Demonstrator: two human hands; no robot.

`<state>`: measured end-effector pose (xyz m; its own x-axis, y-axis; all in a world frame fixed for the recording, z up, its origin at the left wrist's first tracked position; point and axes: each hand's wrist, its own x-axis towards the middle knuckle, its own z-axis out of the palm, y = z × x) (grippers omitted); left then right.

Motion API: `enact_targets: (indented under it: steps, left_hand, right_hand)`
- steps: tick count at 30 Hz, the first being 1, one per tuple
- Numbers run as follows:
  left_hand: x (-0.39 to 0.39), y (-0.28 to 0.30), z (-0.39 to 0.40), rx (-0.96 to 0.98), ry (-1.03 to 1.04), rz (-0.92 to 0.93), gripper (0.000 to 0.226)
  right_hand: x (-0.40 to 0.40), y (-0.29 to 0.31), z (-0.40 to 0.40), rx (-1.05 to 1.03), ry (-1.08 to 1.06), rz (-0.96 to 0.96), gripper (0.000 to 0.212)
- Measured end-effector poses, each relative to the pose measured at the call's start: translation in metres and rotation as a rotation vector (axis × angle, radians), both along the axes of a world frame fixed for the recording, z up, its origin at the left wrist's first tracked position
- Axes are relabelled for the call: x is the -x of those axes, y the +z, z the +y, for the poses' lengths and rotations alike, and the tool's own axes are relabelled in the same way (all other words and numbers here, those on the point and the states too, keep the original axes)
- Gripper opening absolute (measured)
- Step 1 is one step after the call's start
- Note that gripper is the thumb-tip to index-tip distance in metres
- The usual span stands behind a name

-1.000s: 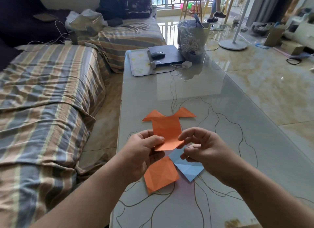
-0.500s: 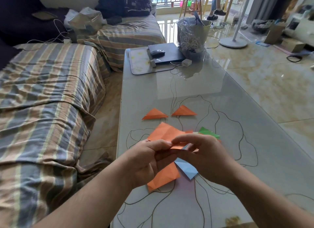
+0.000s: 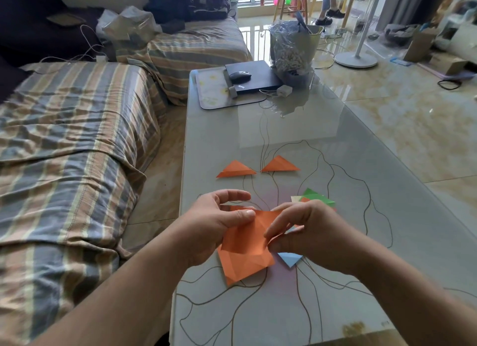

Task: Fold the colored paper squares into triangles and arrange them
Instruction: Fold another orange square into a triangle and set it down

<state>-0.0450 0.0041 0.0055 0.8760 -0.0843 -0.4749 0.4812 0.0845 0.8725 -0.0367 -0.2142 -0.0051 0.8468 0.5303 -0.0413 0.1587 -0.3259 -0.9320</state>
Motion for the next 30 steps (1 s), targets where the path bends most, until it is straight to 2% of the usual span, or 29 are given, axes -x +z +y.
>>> enact_targets:
  steps: [3,6,11,15,22,25,30]
  left_hand:
    - [0.003,0.001,-0.001,-0.049,-0.06,-0.057,0.036]
    - [0.007,0.001,-0.004,-0.107,-0.122,-0.091,0.036]
    - [0.006,0.0,-0.004,-0.087,-0.122,-0.092,0.034]
    - [0.007,0.001,-0.003,-0.061,-0.124,-0.1,0.034]
    - [0.005,-0.003,-0.005,0.0,-0.062,-0.057,0.021]
    - [0.006,-0.005,-0.007,-0.016,-0.079,-0.044,0.023]
    - [0.009,-0.003,-0.011,-0.021,-0.07,-0.043,0.026]
  right_hand:
    - [-0.001,0.003,-0.005,-0.022,0.09,0.095,0.017]
    - [-0.001,0.005,-0.01,0.044,0.202,0.146,0.015]
    - [-0.004,0.003,-0.011,-0.169,0.197,0.285,0.021]
    - [-0.006,0.003,-0.013,-0.165,0.254,0.349,0.026]
    - [-0.004,-0.001,-0.003,-0.147,-0.001,0.32,0.04]
    - [-0.003,0.002,-0.001,-0.105,-0.097,0.328,0.031]
    - [-0.006,0.002,-0.001,-0.076,-0.172,0.407,0.03]
